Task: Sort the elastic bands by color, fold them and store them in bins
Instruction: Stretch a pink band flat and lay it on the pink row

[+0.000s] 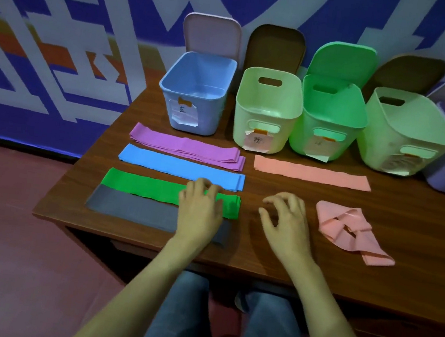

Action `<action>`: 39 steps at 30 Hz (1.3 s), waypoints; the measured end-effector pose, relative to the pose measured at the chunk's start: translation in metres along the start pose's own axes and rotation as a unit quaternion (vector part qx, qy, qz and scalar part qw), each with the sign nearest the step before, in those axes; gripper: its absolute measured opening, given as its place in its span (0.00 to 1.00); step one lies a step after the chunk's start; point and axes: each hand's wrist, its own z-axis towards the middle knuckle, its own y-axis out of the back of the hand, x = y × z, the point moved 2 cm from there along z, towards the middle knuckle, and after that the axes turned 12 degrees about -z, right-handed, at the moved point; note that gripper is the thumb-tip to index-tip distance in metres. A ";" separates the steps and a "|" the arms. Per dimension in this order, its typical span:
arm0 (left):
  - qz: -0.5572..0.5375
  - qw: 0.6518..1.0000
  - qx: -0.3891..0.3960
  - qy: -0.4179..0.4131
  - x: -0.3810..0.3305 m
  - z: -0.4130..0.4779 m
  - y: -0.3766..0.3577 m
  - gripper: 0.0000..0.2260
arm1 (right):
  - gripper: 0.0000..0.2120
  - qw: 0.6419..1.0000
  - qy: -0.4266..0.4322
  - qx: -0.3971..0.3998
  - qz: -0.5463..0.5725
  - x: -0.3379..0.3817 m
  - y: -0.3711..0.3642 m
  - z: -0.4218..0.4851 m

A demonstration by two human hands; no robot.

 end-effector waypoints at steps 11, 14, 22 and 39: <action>-0.110 0.962 0.219 -0.124 -0.139 0.009 -0.105 0.20 | 0.19 0.970 -0.235 0.006 -0.063 -0.151 0.044 -0.025; -0.148 0.952 0.250 -0.091 -0.151 0.008 -0.127 0.26 | 0.22 0.961 -0.267 0.033 -0.056 -0.172 0.041 -0.031; -0.218 0.952 0.207 -0.052 -0.144 0.032 -0.147 0.09 | 0.03 0.956 -0.287 -0.029 0.047 -0.187 0.033 -0.041; -0.253 0.955 0.116 0.107 -0.076 0.048 -0.090 0.23 | 0.11 0.971 -0.230 0.022 0.065 -0.167 0.046 -0.008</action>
